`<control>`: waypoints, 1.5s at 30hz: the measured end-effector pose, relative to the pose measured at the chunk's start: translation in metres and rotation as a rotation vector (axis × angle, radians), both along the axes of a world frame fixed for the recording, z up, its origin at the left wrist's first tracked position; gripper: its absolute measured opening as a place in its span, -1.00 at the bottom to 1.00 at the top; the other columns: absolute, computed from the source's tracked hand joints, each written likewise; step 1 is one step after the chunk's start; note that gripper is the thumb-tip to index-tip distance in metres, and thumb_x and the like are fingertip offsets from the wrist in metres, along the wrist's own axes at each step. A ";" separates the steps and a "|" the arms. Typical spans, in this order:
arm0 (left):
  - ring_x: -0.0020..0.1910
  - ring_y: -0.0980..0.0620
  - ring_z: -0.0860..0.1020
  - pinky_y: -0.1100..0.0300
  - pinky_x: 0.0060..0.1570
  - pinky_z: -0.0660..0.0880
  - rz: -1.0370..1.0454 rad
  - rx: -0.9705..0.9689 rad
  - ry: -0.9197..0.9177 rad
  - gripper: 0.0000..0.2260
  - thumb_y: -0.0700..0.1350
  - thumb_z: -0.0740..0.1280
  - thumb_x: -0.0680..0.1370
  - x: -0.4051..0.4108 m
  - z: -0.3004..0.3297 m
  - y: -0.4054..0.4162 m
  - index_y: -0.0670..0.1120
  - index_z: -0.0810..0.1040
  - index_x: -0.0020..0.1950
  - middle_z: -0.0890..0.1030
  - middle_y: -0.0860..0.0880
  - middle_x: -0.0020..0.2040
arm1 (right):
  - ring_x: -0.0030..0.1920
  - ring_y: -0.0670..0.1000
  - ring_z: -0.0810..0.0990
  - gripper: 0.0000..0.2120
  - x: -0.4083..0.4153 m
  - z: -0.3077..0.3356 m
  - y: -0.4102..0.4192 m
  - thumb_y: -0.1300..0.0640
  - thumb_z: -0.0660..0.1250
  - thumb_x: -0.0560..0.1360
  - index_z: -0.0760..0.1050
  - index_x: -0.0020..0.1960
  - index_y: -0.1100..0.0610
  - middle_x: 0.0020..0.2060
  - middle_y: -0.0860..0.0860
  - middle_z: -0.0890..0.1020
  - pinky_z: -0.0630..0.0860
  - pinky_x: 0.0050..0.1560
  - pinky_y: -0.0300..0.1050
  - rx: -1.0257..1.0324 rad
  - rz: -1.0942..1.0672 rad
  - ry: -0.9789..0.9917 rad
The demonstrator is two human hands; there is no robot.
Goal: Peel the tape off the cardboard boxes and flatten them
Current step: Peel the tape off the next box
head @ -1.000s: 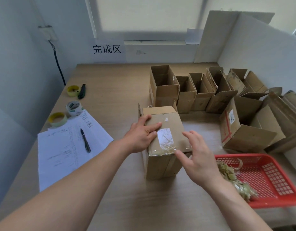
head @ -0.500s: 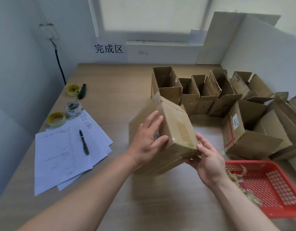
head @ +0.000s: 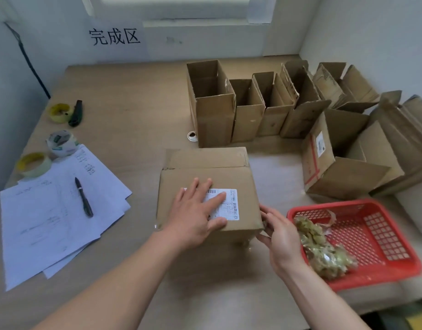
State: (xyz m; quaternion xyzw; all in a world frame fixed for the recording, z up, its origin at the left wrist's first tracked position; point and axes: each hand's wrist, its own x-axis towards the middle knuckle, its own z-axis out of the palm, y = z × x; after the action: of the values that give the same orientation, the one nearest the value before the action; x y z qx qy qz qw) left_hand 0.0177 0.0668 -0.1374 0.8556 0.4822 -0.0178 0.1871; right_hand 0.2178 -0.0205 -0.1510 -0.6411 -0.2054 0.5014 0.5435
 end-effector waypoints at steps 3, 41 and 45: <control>0.58 0.03 -0.26 -0.01 0.51 -0.24 0.021 0.033 0.030 -0.41 0.39 0.06 0.56 0.001 -0.007 0.001 0.34 0.01 0.57 -0.17 0.16 0.62 | 0.03 0.05 0.70 -0.67 0.013 -0.002 -0.006 0.28 0.18 0.60 0.72 0.04 0.10 0.01 0.12 0.72 0.61 -0.09 -0.10 0.076 0.023 0.111; 0.58 0.04 -0.26 -0.02 0.51 -0.24 0.012 -0.004 0.036 -0.43 0.37 0.07 0.58 0.003 -0.001 0.002 0.33 0.05 0.57 -0.15 0.15 0.63 | 0.04 0.04 0.71 -0.90 -0.012 -0.014 -0.040 0.26 0.26 0.62 0.49 -0.06 0.27 -0.06 0.17 0.71 0.66 -0.18 -0.05 -0.046 -0.310 0.120; 0.58 0.04 -0.25 -0.02 0.51 -0.24 0.010 -0.004 0.030 -0.42 0.38 0.07 0.57 0.002 -0.002 0.003 0.33 0.05 0.57 -0.15 0.15 0.63 | 0.01 0.06 0.70 -0.88 -0.011 -0.012 -0.034 0.17 0.30 0.62 0.49 -0.06 0.21 -0.09 0.10 0.70 0.60 -0.07 0.06 -0.100 -0.323 0.165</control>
State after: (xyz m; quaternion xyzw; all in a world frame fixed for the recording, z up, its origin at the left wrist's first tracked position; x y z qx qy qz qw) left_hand 0.0202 0.0697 -0.1392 0.8523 0.4894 -0.0306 0.1818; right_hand 0.2067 -0.0545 -0.1634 -0.6488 -0.0293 0.4681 0.5993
